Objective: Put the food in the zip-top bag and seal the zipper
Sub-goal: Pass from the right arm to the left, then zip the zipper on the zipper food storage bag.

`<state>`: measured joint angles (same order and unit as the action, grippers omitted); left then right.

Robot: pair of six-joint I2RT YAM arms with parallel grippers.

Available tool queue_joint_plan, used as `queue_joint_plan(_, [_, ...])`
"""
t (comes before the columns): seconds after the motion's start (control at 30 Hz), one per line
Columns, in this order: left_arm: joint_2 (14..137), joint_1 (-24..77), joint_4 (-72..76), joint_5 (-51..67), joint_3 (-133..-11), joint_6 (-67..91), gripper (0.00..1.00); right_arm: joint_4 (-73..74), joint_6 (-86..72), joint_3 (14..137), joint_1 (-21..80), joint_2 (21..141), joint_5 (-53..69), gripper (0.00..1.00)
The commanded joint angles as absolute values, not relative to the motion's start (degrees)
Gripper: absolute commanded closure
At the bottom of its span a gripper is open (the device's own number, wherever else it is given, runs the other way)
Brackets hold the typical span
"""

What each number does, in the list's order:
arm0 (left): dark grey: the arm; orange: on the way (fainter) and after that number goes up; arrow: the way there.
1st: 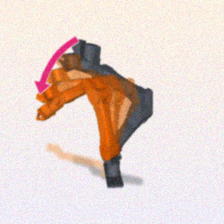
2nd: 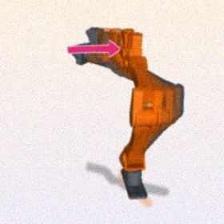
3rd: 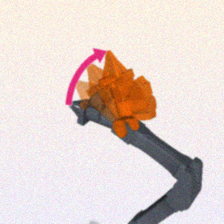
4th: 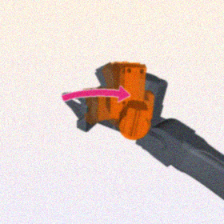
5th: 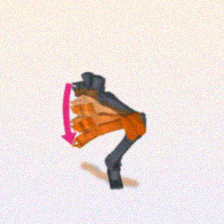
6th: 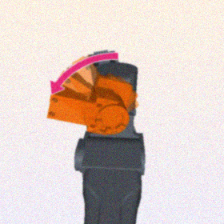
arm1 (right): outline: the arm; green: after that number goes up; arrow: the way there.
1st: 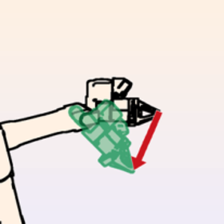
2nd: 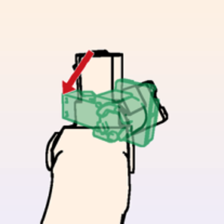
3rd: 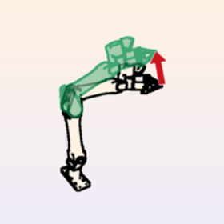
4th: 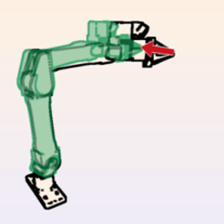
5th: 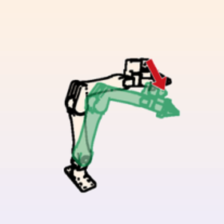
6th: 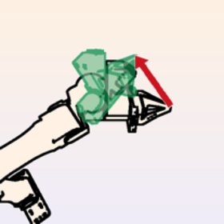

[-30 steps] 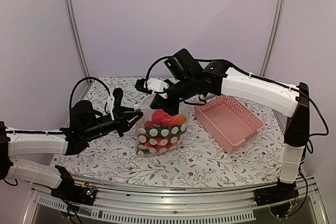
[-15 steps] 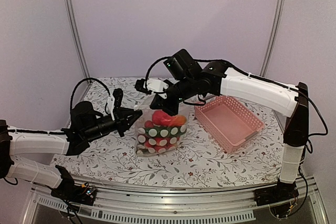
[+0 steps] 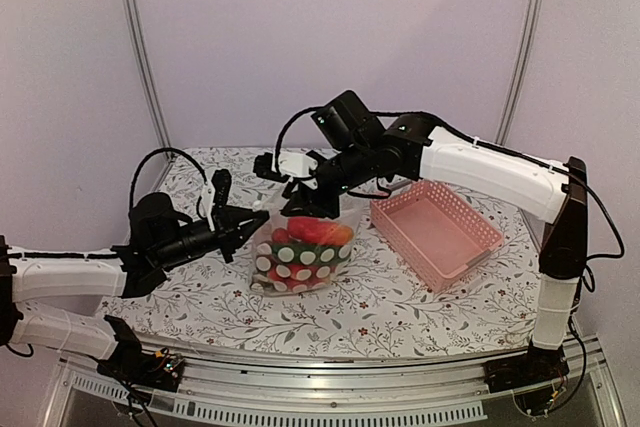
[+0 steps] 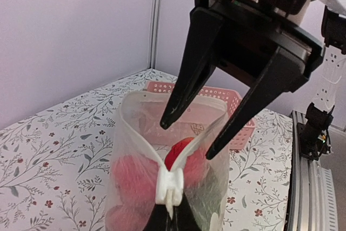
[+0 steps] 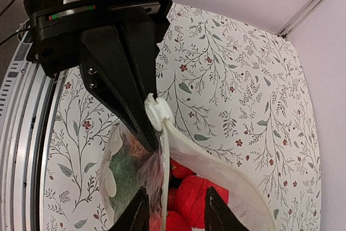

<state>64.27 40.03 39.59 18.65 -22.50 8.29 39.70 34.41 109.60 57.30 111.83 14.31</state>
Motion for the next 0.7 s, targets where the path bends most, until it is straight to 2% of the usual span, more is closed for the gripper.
queue_joint_plan(0.0, [62.1,40.9,38.3,21.2,-23.1,5.7,1.00,40.3,38.7,112.6,56.9,110.1,19.7,0.66])
queue_joint_plan(0.23, [61.5,42.5,34.4,21.0,-24.1,4.0,1.00,39.9,40.1,114.9,57.0,111.2,24.1,0.65])
queue_joint_plan(0.5, [60.7,43.4,33.1,19.6,-24.2,2.7,1.00,42.9,41.8,117.8,57.3,114.1,29.6,0.57])
queue_joint_plan(0.67, [59.0,44.1,33.1,17.4,-23.6,1.6,1.00,46.8,43.4,120.1,58.2,116.8,30.8,0.57])
